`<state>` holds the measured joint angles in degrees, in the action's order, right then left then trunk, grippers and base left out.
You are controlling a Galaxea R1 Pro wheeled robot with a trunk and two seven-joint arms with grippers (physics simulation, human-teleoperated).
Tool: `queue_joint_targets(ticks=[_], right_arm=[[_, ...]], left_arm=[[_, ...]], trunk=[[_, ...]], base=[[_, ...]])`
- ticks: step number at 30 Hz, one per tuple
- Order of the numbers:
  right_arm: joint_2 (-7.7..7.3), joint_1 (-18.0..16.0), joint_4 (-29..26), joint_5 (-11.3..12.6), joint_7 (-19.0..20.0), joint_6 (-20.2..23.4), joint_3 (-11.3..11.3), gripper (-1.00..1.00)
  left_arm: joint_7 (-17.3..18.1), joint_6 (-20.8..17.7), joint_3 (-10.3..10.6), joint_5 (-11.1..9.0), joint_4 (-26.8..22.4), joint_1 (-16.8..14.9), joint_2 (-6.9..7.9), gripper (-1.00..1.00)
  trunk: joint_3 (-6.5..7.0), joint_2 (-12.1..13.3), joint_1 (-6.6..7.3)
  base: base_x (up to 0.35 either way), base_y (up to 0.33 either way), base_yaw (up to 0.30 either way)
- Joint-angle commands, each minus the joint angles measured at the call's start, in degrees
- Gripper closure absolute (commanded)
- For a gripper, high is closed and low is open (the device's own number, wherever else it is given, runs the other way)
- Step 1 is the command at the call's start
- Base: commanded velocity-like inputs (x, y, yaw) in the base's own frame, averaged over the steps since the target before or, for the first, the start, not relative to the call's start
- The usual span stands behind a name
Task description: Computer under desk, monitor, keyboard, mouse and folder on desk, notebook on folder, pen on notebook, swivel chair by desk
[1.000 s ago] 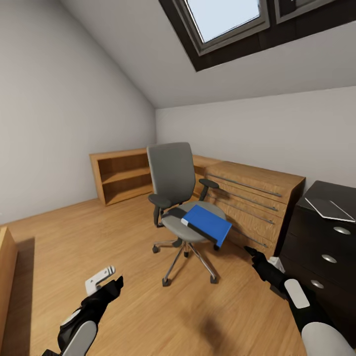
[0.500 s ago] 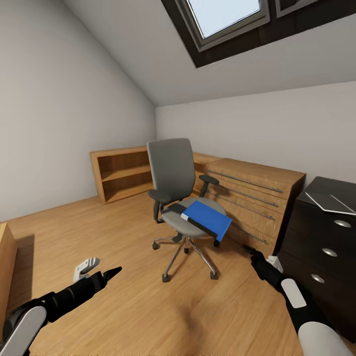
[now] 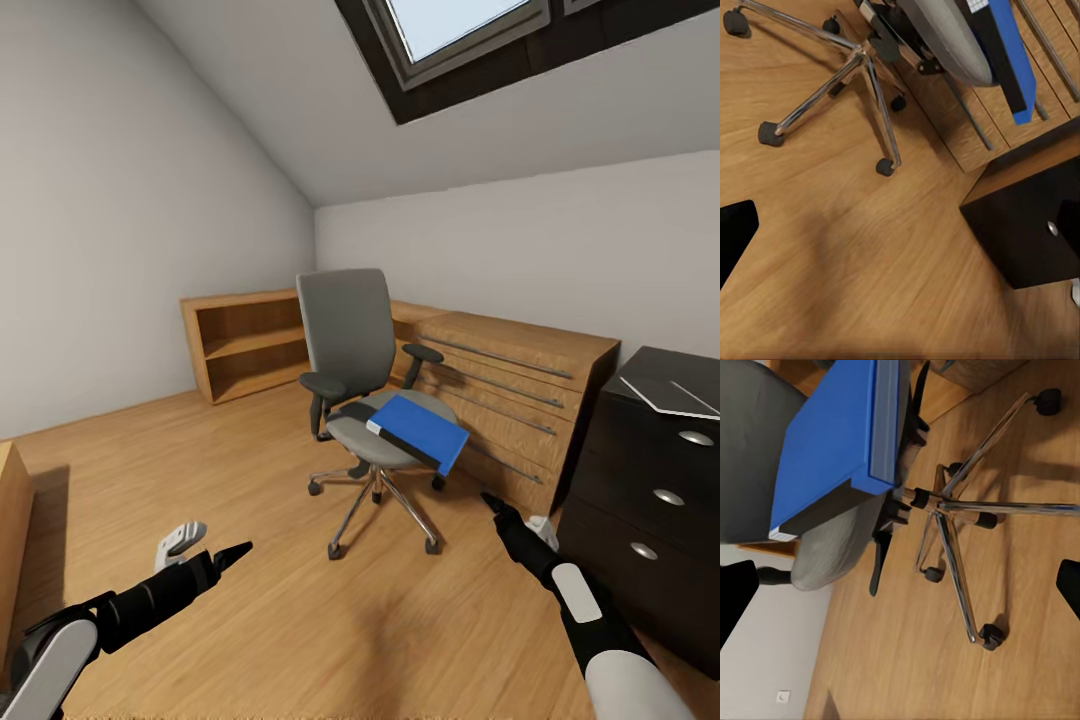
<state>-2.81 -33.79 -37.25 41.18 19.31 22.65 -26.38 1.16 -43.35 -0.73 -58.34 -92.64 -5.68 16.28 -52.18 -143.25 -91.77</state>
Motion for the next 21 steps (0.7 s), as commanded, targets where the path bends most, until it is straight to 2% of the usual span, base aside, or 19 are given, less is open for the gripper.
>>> queue_joint_targets(ticks=[1,2,3,4,7,13,18,21], right_arm=[[0.02,0.0,0.0,0.3,0.3,0.5,-0.2,-1.0],[0.01,0.0,0.0,0.4,0.7,0.6,-0.2,-1.0],[-0.07,0.0,0.0,0.4,3.4,1.9,-0.3,-1.0],[-0.12,0.0,0.0,0.4,4.5,2.5,-0.3,-1.0],[-0.22,0.0,0.1,0.5,5.5,3.3,-0.4,-1.0],[-0.3,0.0,-0.1,0.5,7.1,4.0,-0.4,-1.0],[-0.42,0.0,-0.1,0.3,12.3,4.0,-0.3,-1.0],[-0.43,0.0,0.0,0.1,14.1,3.8,-0.3,-1.0]], left_arm=[[0.1,-0.3,0.0,0.0,0.0,0.0,-0.01,-1.0],[0.1,-0.2,0.1,0.0,0.0,0.0,-0.04,-1.0],[0.1,-0.1,0.5,0.0,0.0,0.0,-0.09,-1.0],[0.1,0.0,0.9,0.0,0.0,0.0,-0.1,-1.0],[0.0,0.0,1.4,0.0,0.0,0.0,-0.1,-1.0],[0.0,0.1,2.1,0.0,0.1,0.0,-0.11,-1.0],[-0.1,0.2,2.1,0.0,0.6,0.0,-0.16,-1.0],[-0.2,0.2,2.1,0.1,0.9,0.0,-0.15,-1.0]], trunk=[[-0.29,0.0,-0.01],[-0.51,-0.1,-0.04],[-0.73,-0.1,-0.06],[-0.95,-0.1,-0.09],[-1.62,-0.1,-0.16],[-1.62,-0.1,-0.16],[-1.62,-0.1,-0.16],[-1.62,-0.1,-0.16]], base=[[0.0,0.0,0.0],[0.0,0.0,0.0],[0.0,0.0,0.0],[0.0,0.0,0.0],[0.0,0.0,0.0],[0.0,0.0,0.0],[0.007,0.0,0.0],[0.189,0.0,0.0]])
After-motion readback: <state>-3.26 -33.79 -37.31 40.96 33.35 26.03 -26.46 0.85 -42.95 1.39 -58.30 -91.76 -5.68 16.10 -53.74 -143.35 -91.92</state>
